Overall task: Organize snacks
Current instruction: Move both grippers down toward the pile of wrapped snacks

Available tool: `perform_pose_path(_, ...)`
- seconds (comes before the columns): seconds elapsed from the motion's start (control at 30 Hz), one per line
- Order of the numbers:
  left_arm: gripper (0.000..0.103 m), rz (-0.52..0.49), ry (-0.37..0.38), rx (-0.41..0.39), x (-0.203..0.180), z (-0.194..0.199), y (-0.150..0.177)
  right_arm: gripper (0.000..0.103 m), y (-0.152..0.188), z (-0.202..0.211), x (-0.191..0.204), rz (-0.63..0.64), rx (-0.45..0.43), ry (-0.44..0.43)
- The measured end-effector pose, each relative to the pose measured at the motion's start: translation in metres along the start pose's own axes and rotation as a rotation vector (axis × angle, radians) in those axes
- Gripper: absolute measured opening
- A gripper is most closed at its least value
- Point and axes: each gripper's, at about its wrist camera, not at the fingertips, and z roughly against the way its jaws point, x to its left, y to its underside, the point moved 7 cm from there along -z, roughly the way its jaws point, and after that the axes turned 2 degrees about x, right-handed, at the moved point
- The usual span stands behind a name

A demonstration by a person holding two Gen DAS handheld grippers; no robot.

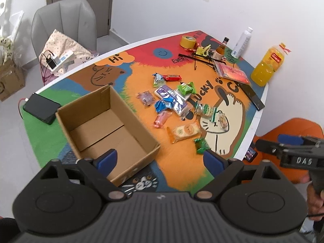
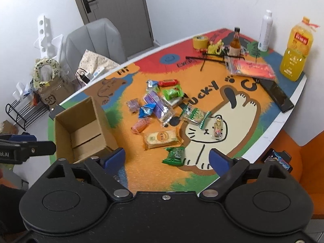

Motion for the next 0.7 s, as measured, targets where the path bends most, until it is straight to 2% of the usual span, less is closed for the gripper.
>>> perform_pose_path(0.1, 0.092, -0.016, 0.001, -0.019, -0.013, -0.016, -0.011, 0.077, -0.005, -0.015, -0.015, -0.003, 0.029, -0.005)
perform_pose_path(0.2, 0.09, -0.011, -0.008, 0.006, -0.022, -0.035, -0.017, 0.073, -0.01, -0.03, -0.03, -0.001, 0.044, -0.017)
perform_pose_path(0.33, 0.086, -0.01, -0.009, 0.039, -0.037, -0.06, -0.024, 0.073, -0.02, -0.046, -0.051, -0.001, 0.074, -0.017)
perform_pose_path(0.7, 0.086, 0.034, -0.013, 0.122, -0.072, -0.135, -0.045, 0.072, -0.043, -0.094, -0.098, 0.026, 0.141, -0.042)
